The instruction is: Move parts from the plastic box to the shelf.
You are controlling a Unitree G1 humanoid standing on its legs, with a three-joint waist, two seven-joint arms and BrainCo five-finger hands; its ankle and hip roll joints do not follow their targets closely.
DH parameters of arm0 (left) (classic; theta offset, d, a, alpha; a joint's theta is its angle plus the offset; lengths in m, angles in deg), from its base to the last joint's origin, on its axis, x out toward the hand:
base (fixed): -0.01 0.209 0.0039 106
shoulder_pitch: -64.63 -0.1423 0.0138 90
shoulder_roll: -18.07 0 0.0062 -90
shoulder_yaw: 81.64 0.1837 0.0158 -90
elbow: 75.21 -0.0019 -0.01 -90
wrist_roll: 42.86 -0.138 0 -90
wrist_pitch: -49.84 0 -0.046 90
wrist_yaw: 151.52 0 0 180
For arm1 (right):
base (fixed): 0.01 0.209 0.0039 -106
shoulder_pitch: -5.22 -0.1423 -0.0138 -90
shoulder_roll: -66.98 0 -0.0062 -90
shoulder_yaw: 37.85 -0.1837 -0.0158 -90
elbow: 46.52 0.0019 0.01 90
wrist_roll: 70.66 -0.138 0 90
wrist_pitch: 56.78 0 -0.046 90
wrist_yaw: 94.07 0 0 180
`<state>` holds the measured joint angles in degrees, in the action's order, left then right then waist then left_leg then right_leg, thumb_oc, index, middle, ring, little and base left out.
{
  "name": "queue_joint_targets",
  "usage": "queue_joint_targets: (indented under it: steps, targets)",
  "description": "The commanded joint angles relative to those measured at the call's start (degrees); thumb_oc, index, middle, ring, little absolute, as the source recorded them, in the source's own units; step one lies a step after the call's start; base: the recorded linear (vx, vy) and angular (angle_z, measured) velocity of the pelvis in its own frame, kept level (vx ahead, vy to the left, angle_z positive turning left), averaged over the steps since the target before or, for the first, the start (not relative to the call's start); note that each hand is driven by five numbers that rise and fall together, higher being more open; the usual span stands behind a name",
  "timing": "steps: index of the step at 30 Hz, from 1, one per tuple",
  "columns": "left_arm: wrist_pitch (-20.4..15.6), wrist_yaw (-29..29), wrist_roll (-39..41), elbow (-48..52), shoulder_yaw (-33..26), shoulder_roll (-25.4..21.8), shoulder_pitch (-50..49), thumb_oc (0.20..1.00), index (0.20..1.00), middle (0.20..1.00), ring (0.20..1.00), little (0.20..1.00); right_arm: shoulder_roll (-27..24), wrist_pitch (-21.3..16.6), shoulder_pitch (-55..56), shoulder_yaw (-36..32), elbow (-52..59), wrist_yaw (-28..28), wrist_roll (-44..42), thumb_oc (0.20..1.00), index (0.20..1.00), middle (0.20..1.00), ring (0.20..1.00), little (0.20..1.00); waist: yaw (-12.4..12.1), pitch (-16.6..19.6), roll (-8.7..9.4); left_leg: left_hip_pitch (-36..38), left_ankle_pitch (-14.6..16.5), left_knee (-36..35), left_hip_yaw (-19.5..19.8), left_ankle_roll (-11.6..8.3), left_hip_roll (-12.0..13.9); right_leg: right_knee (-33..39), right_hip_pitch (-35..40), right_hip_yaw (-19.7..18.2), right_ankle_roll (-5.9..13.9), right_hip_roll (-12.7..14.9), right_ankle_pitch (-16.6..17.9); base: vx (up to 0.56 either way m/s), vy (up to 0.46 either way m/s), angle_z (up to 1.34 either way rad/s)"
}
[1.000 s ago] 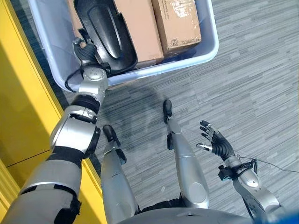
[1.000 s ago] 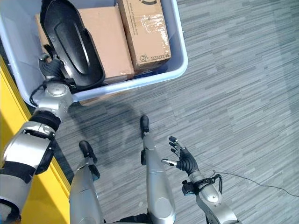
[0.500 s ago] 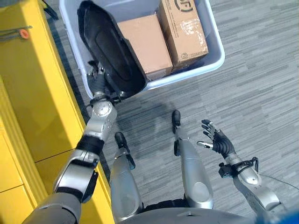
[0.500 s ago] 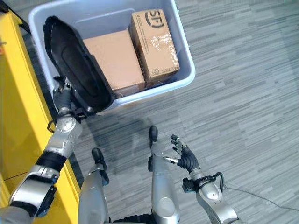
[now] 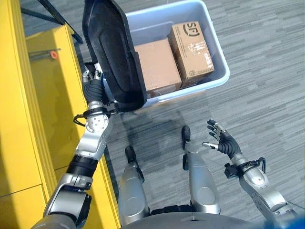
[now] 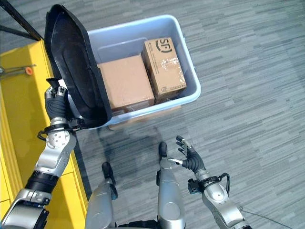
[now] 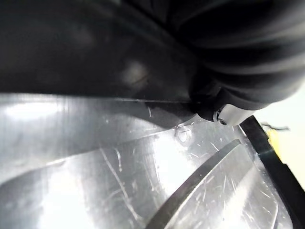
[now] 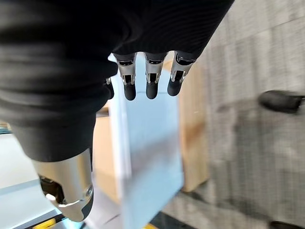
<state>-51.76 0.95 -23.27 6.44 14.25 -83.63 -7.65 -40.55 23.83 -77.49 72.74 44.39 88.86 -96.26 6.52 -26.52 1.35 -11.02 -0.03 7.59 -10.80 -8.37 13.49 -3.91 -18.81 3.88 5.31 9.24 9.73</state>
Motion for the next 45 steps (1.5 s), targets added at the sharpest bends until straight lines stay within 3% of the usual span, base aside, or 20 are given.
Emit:
queue_joint_targets:
  steps: [1,7,13,18,22,26,28,29,30,31,34,35,37,38,45]
  targets:
    - [-3.97,2.76,-3.18,4.18,-1.50,-2.72,-2.51,0.200,0.200,0.200,0.200,0.200,1.26,-1.52,1.57,-1.55,1.75,-0.80,1.00,1.000,1.000,1.000,1.000,1.000,-0.15,6.21,-0.52,-3.08,-3.58,0.12,5.71,0.70,0.75,-7.61,2.97,-2.23,4.37,3.07,-10.54,0.00,-0.012,0.04]
    - [-3.08,9.47,-1.64,9.99,-1.93,-3.46,-12.85,0.200,0.200,0.200,0.200,0.200,2.18,-0.87,0.56,-1.70,1.34,-1.64,0.96,1.000,1.000,1.000,1.000,1.000,-1.42,8.44,-2.28,1.69,-4.39,-1.55,5.89,0.81,2.39,-12.11,5.82,-1.07,3.35,1.87,-14.71,0.00,-0.051,0.03]
    - [-1.93,14.06,0.56,12.83,-3.06,-2.59,-22.15,0.200,0.200,0.200,0.200,0.200,1.03,-0.52,0.69,-2.08,2.72,-3.10,1.29,1.000,1.000,1.000,1.000,1.000,-3.04,9.99,-3.75,6.14,-7.87,-4.56,7.86,0.52,5.20,-19.77,8.13,1.73,0.88,-0.32,-21.05,-0.03,-0.128,0.12]
    - [-1.00,16.55,1.49,14.27,-4.31,-1.30,-26.98,0.200,0.200,0.200,0.200,0.200,0.54,-0.67,-0.79,-1.97,2.78,-4.05,2.25,1.000,1.000,1.000,1.000,1.000,-5.24,12.01,-4.45,8.30,-14.43,-8.44,10.69,-0.14,8.11,-23.34,8.97,4.95,-1.51,-4.09,-24.75,-0.06,-0.201,0.19]
    - [-0.44,17.37,2.04,14.66,-5.08,0.27,-28.53,0.200,0.200,0.200,0.200,0.200,1.42,-0.86,-1.03,-2.38,1.48,-3.67,3.45,1.000,1.000,1.000,1.000,1.000,-7.02,13.41,-4.72,6.89,-22.57,-9.70,12.20,-1.75,10.02,-19.79,12.34,8.53,-3.49,-6.86,-25.24,-0.04,-0.224,0.36]
    - [0.02,17.25,1.58,13.71,-5.19,1.16,-28.73,0.200,0.200,0.200,0.200,0.200,1.54,-0.81,0.54,-3.48,1.90,-3.50,3.86,1.000,1.000,1.000,1.000,1.000,-7.77,13.44,-3.60,4.82,-26.97,-9.65,7.17,-2.13,9.87,-12.69,18.14,13.90,-4.44,-6.37,-24.05,-0.04,-0.159,0.70]
    - [-0.04,16.77,0.66,13.25,-4.90,1.02,-27.44,0.200,0.200,0.200,0.200,0.200,1.59,-0.74,0.92,-4.20,1.84,-3.05,4.27,1.000,1.000,1.000,1.000,1.000,-7.55,13.44,-2.66,2.92,-25.08,-6.95,3.37,-1.54,8.78,-8.96,20.13,16.50,-5.02,-5.70,-22.38,-0.15,-0.127,1.04]
    - [-0.07,16.71,0.35,13.37,-4.90,0.92,-27.37,0.200,0.200,0.200,0.200,0.200,1.91,-0.70,1.05,-4.25,1.75,-3.03,4.12,1.000,1.000,1.000,1.000,1.000,-7.45,13.60,-2.08,3.25,-22.09,-4.30,2.90,-0.79,7.79,-7.29,20.53,17.54,-4.79,-5.26,-21.06,-0.11,-0.059,0.90]
    - [-0.07,16.71,0.36,13.37,-4.90,0.93,-27.36,0.200,0.200,0.200,0.200,0.200,1.90,-0.70,1.05,-4.25,1.75,-3.03,4.12,1.000,1.000,1.000,1.000,1.000,-7.43,13.63,-2.11,3.17,-22.07,-4.26,2.94,-0.78,7.82,-7.21,20.53,17.57,-4.79,-5.30,-20.99,-0.11,-0.056,0.88]
    - [-0.28,16.88,-0.07,13.75,-5.12,1.04,-27.62,0.200,0.200,0.200,0.200,0.200,2.28,-0.63,1.44,-4.53,1.34,-3.14,3.93,1.000,1.000,1.000,1.000,1.000,-7.50,14.38,-0.76,4.32,-15.10,1.30,5.00,-0.04,5.01,-4.11,21.58,18.28,-4.39,-4.23,-20.03,-0.08,-0.026,0.47]
    - [-0.20,17.13,-1.16,14.14,-5.67,1.06,-27.53,0.200,0.200,0.200,0.200,0.200,3.27,-0.48,1.59,-4.90,1.04,-3.38,2.91,1.000,1.000,1.000,1.000,1.000,-7.49,16.15,0.19,7.22,-6.70,7.94,6.13,1.60,1.34,-0.73,22.00,20.73,-3.98,-2.78,-17.47,-0.09,0.023,0.39]
    - [-0.18,17.14,-1.14,14.17,-5.68,1.03,-27.58,0.200,0.200,0.200,0.200,0.200,3.30,-0.48,1.61,-4.90,1.03,-3.40,2.91,1.000,1.000,1.000,1.000,1.000,-7.38,16.13,0.17,7.12,-6.40,8.26,6.25,1.67,1.33,-0.62,22.17,20.85,-3.88,-2.79,-17.44,-0.04,0.077,0.50]
    - [-0.23,16.99,-1.81,14.40,-6.59,0.98,-27.89,0.200,0.200,0.200,0.200,0.200,4.53,-0.28,2.21,-5.37,1.06,-3.45,2.48,1.000,1.000,1.000,1.000,1.000,-6.61,18.06,-0.09,12.30,0.17,4.26,5.70,2.44,-1.01,-0.30,21.92,22.78,-2.44,-1.54,-15.69,-0.02,0.227,0.87]
    - [-0.12,17.33,-1.82,14.53,-6.71,1.39,-28.19,0.200,0.200,0.200,0.200,0.200,5.09,-0.24,2.37,-5.71,1.19,-3.38,2.28,1.000,1.000,1.000,1.000,1.000,-6.25,18.84,-0.70,14.25,1.86,-0.49,4.91,3.00,-1.36,-0.15,22.03,23.88,-1.60,-1.03,-15.06,-0.02,0.313,1.00]
    - [-0.09,17.14,-4.06,15.84,-9.58,0.44,-29.87,0.200,0.200,0.200,0.200,0.200,6.95,0.56,1.89,-5.19,0.67,-4.19,2.04,1.000,1.000,1.000,1.000,1.000,-7.68,20.45,-0.71,15.41,2.38,-8.61,5.61,4.77,-5.90,1.22,22.28,26.39,2.10,3.86,-9.64,-0.01,0.262,0.51]
